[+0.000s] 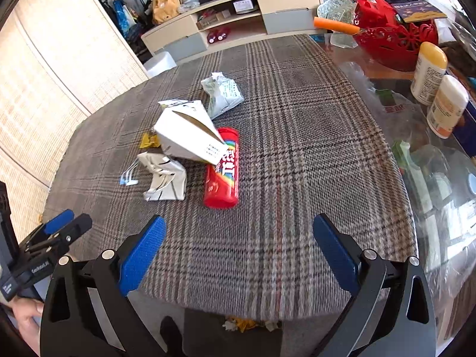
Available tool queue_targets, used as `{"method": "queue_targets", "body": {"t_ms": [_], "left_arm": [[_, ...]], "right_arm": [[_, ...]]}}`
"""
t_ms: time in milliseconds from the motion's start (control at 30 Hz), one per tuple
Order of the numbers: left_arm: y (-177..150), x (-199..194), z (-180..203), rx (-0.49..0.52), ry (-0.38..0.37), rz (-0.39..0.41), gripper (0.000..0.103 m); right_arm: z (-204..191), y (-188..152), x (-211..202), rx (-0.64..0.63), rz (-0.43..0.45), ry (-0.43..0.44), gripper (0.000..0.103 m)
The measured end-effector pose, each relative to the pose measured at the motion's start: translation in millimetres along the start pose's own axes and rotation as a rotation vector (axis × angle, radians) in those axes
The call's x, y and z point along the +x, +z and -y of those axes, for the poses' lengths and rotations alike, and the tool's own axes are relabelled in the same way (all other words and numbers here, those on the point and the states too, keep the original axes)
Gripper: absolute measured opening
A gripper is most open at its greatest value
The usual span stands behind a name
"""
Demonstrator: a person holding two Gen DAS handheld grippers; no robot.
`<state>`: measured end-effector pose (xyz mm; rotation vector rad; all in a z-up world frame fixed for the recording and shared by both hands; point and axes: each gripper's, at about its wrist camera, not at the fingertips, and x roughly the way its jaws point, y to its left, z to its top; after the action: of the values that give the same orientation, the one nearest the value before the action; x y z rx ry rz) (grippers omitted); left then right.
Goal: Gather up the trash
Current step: 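Raise both tools from the bin back over the table, then grasp the white toothbrush packaging with the left tool while the right tool grasps the red Skittles tube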
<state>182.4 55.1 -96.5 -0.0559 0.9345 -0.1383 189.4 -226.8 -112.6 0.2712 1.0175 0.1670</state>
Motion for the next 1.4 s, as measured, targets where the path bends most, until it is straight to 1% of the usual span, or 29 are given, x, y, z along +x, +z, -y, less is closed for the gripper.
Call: {"method": "queue_targets", "body": {"t_ms": [100, 167, 200, 267, 300, 400, 433, 467, 533, 567, 600, 633, 667, 700, 733, 767, 800, 833, 933, 1033, 1167, 1300, 1400], "left_arm": [[13, 21, -1, 0.015, 0.016, 0.001, 0.084], [22, 37, -2, 0.014, 0.001, -0.011, 0.081], [24, 40, -2, 0.02, -0.003, -0.015, 0.078], [30, 51, -1, 0.031, -0.013, -0.02, 0.073], [32, 56, 0, 0.032, -0.019, -0.023, 0.068], [36, 69, 2, 0.041, -0.024, -0.032, 0.059], [38, 73, 4, 0.051, -0.02, -0.039, 0.054], [39, 75, 5, 0.056, -0.02, -0.04, 0.051], [41, 81, 7, 0.067, -0.024, -0.043, 0.041], [41, 83, 8, 0.07, -0.029, -0.044, 0.039], [42, 86, 8, 0.069, -0.036, -0.048, 0.033], [42, 89, 8, 0.066, -0.041, -0.051, 0.026], [42, 92, 8, 0.062, -0.048, -0.056, 0.02], [41, 95, 8, 0.057, -0.052, -0.061, 0.009], [41, 97, 7, 0.051, -0.051, -0.063, 0.004], [41, 97, 7, 0.051, -0.052, -0.058, 0.003], [40, 97, 7, 0.051, -0.055, -0.056, 0.0], [40, 96, 7, 0.051, -0.061, -0.054, 0.0], [39, 89, 5, 0.046, -0.067, -0.036, 0.0], [36, 76, 6, 0.058, -0.055, -0.023, 0.0], [30, 55, 6, 0.072, -0.026, -0.012, 0.0], [21, 27, 7, 0.076, -0.009, 0.011, 0.0], [10, 7, 9, 0.072, -0.01, 0.024, 0.0]], "right_arm": [[3, 7, 14, 0.015, -0.004, 0.007, 0.099], [3, 10, 22, 0.024, -0.006, 0.033, 0.094], [3, 11, 24, 0.022, -0.006, 0.038, 0.09], [3, 13, 29, 0.02, 0.0, 0.036, 0.086], [4, 15, 31, 0.024, 0.001, 0.039, 0.082], [4, 18, 40, 0.041, -0.003, 0.074, 0.078], [2, 19, 43, 0.04, -0.008, 0.078, 0.076], [-1, 18, 47, 0.027, -0.02, 0.074, 0.075], [-6, 17, 53, -0.005, -0.032, 0.046, 0.072], [-7, 16, 55, -0.014, -0.032, 0.031, 0.071], [-6, 15, 58, -0.022, -0.035, 0.02, 0.07], [-7, 15, 59, -0.035, -0.021, 0.014, 0.067], [-8, 15, 59, -0.047, -0.016, 0.0, 0.066], [-10, 14, 59, -0.056, -0.012, -0.009, 0.062], [-10, 14, 59, -0.064, -0.009, -0.017, 0.057], [-11, 12, 60, -0.073, -0.004, -0.029, 0.052], [-12, 11, 60, -0.084, 0.001, -0.044, 0.039], [-13, 10, 60, -0.092, 0.003, -0.055, 0.037], [-12, 8, 58, -0.101, -0.003, -0.055, 0.037], [-4, 5, 52, -0.068, -0.016, -0.039, 0.037], [6, 0, 32, -0.044, 0.029, -0.058, 0.036], [18, -14, 10, -0.026, 0.053, -0.049, 0.036], [23, -30, -2, -0.038, 0.047, -0.051, 0.036]]}}
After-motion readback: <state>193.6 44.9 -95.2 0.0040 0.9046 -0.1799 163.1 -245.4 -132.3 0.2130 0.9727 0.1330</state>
